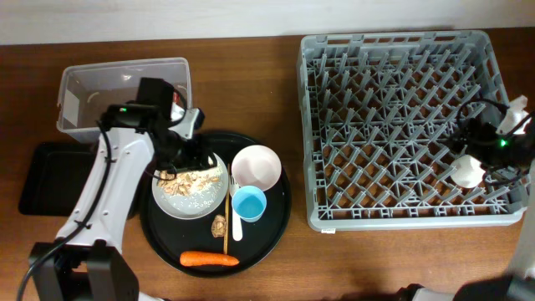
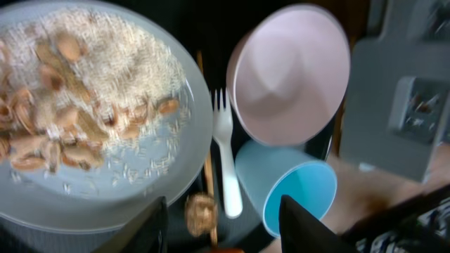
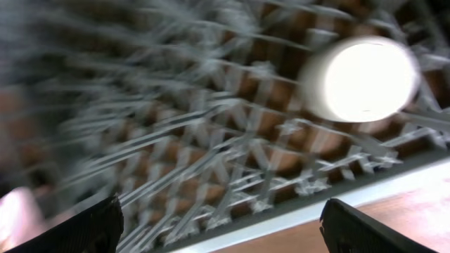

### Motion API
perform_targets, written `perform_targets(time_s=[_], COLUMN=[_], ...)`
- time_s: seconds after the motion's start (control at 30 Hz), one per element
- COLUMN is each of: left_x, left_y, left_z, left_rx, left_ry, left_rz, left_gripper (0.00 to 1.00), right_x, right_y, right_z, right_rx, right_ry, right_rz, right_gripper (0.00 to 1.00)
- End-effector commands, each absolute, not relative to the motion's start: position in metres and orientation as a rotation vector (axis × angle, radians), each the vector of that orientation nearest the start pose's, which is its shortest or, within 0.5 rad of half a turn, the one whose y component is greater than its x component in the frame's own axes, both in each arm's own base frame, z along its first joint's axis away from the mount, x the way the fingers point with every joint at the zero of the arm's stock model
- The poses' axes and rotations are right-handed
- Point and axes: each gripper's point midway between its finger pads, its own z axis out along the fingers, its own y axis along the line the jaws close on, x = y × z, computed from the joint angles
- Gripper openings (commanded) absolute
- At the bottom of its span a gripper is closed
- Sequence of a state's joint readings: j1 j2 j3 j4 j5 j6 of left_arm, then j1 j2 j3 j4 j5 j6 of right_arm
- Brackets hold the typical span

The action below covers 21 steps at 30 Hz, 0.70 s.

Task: Sort waste into correct bins and load items into the dishwasher rack
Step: 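Grasp the blue cup with the left gripper and lift it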

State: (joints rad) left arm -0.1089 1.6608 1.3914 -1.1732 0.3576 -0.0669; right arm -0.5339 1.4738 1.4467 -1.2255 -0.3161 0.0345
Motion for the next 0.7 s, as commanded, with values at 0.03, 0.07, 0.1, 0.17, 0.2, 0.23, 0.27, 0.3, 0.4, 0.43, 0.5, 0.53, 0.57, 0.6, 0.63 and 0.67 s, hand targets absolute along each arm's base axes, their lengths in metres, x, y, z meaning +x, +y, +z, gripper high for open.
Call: perform_targets(time_s=[0.03,0.07,0.1,0.17,0.2,0.23,0.27,0.3,0.4,0.43,0.5,0.53,0.57,0.6,0.63,0.67], left_x=[0.301,0.298,0.292,0.283,0.278,0.275,0.271,0.267,0.255,0.253,0.251,0.250,0.247,0.245,0.243,0.242], left_y=[-0.107,-0.112,-0.119,-0.126,-0.126,-0.126,-0.127,-0.129,-0.135,-0.138,-0.145,-0.149,-0.152,-0.154,-0.155,-0.156], left_z=[0.131,0.130,0.127,0.121,0.115,0.110,0.105,0.100,0.085,0.081,0.073,0.068,0.064,0.061,0.059,0.057], left_rx=[0.213,0.238,0.277,0.318,0.313,0.310,0.320,0.336,0.343,0.360,0.392,0.407,0.426,0.440,0.450,0.449], left_ry=[3.051,3.057,3.067,3.092,3.117,3.130,3.139,3.148,3.176,3.176,3.161,3.152,3.148,3.148,3.147,3.149], left_rz=[-0.482,-0.483,-0.484,-0.469,-0.423,-0.397,-0.386,-0.384,-0.379,-0.384,-0.399,-0.409,-0.414,-0.413,-0.412,-0.411], left_gripper=[0.50,0.50,0.50,0.50,0.50,0.50,0.50,0.51,0.50,0.50,0.50,0.50,0.50,0.47,0.38,0.28], right_x=[0.298,0.295,0.293,0.292,0.292,0.292,0.292,0.292,0.292,0.292,0.293,0.293,0.293,0.293,0.292,0.292], right_y=[-0.048,-0.037,-0.027,-0.011,-0.006,-0.003,0.000,0.004,0.009,0.009,0.009,0.009,0.009,0.009,0.009,0.009], right_z=[0.249,0.249,0.247,0.241,0.240,0.238,0.237,0.236,0.236,0.236,0.236,0.235,0.235,0.235,0.235,0.235], right_rx=[0.319,0.267,0.228,0.151,0.121,0.101,0.082,0.058,0.029,0.029,0.029,0.029,0.029,0.029,0.030,0.030], right_ry=[2.582,2.601,2.625,2.672,2.685,2.695,2.701,2.709,2.715,2.715,2.714,2.714,2.715,2.716,2.717,2.718], right_rz=[0.445,0.448,0.448,0.432,0.419,0.408,0.399,0.387,0.383,0.382,0.382,0.382,0.382,0.382,0.382,0.382], right_gripper=[0.93,0.92,0.92,0.92,0.92,0.91,0.91,0.91,0.91,0.91,0.91,0.91,0.91,0.91,0.91,0.91])
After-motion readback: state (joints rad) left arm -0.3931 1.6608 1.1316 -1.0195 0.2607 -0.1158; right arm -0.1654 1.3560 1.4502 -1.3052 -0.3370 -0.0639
